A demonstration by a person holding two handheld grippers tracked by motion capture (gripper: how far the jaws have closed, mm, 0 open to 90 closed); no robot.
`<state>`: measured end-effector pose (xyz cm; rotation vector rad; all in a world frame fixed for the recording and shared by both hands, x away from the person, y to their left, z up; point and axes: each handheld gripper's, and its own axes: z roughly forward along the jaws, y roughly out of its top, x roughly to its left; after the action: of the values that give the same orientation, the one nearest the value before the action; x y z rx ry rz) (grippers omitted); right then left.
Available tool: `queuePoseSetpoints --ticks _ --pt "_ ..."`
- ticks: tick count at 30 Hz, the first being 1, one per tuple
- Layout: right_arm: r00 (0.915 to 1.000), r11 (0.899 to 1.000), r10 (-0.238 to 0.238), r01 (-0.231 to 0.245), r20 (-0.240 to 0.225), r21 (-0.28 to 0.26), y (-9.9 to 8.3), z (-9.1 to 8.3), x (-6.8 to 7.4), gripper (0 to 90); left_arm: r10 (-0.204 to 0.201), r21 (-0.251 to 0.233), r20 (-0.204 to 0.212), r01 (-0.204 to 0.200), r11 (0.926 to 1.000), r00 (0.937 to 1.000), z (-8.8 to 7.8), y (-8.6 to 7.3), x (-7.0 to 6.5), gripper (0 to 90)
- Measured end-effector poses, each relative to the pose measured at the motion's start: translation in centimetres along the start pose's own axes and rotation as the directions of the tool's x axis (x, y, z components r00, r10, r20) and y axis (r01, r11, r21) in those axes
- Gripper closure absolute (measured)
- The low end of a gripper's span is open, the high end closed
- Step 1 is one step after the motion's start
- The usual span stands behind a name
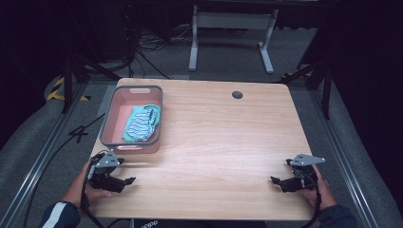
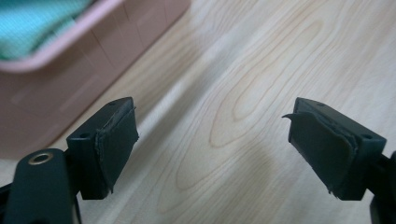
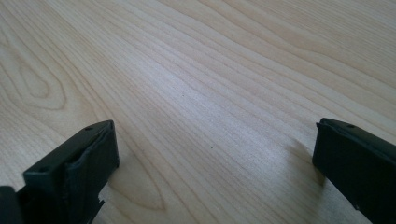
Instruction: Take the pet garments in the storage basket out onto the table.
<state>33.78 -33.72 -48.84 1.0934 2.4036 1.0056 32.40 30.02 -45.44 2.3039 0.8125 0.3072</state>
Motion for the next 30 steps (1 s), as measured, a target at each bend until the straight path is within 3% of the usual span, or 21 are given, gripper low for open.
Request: queuePoseSetpoints --ticks 11,15,17,23,28,30 --pt "1.0 1.0 0.001 -0.001 0.0 0.0 0.0 0.0 0.0 0.7 -0.018 -0.092 -0.013 0.017 0.9956 0.9998 -3.7 1.6 0.4 16.2" --pt "1.0 1.0 0.001 -0.001 0.0 0.0 0.0 0.0 0.0 0.7 -0.02 -0.096 -0.027 0.018 0.9952 0.9994 -4.7 2.8 0.8 16.0" --pt "1.0 1.0 0.001 -0.001 0.0 0.0 0.0 0.0 0.0 0.7 -0.022 -0.098 -0.027 0.019 0.995 0.9994 -4.8 3.2 0.9 16.0" --pt "1.0 1.0 0.001 -0.001 0.0 0.0 0.0 0.0 0.0 0.7 0.026 -0.108 -0.041 -0.03 0.9937 0.9988 -5.5 6.6 1.7 15.6" --pt "1.0 1.0 0.002 -0.002 -0.001 -0.001 0.0 0.0 0.0 0.7 0.008 -0.117 -0.052 -0.014 0.993 0.9986 -5.4 8.4 2.9 15.6" --pt "1.0 1.0 0.001 -0.002 -0.002 -0.003 0.0 0.0 0.0 0.7 0.002 -0.078 -0.083 -0.009 0.9969 0.9966 -4.7 9.7 3.9 15.6"
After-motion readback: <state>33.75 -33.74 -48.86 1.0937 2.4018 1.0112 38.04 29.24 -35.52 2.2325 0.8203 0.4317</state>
